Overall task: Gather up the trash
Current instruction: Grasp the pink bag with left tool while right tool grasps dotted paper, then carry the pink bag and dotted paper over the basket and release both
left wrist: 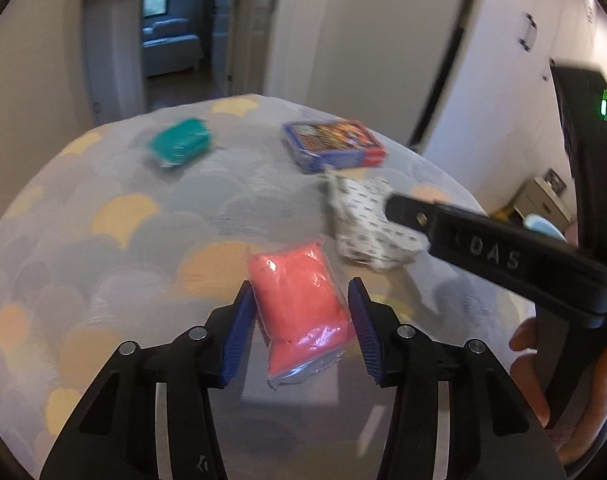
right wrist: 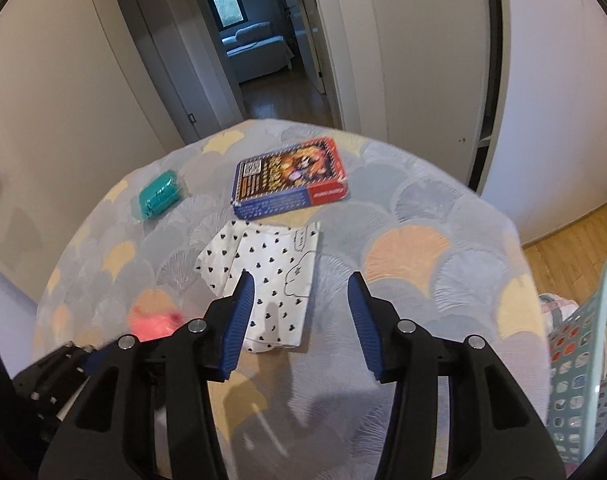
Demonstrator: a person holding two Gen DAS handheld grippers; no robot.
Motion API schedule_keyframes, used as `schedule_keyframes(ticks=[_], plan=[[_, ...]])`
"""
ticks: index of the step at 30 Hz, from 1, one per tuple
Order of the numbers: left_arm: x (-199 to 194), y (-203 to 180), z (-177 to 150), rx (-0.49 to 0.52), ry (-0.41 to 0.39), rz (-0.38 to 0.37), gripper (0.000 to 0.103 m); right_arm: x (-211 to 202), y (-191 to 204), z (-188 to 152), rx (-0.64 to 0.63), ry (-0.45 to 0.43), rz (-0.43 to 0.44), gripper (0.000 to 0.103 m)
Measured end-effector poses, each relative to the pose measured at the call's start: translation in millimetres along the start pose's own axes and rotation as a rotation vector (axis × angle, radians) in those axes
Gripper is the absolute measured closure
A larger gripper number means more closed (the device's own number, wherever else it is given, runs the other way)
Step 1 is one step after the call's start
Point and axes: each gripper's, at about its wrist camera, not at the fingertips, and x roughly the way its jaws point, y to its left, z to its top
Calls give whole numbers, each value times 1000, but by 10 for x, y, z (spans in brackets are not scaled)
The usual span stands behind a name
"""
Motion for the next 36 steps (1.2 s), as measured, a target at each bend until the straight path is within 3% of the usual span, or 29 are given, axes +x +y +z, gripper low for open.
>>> schedule_keyframes(ticks=[6,14,17,25,36], plan=[[-29,241,0,-80,-30,-10,57,59,112,-31,-52,2,-27,59],[-56,214,-25,-68,-45,-21,57,153,194,-69,-104,42,-47,94],[-52,243,-30,-81,-43,-29,58,108,210,-87,-114,21,-48,98],[-190,61,-35,-44,-63,-62,59,-190,45,-122,-37,-45,-23,100],[-558,-692,99,72,-147,-159,59,-1314,-475,-236,13,-246,-153,101]])
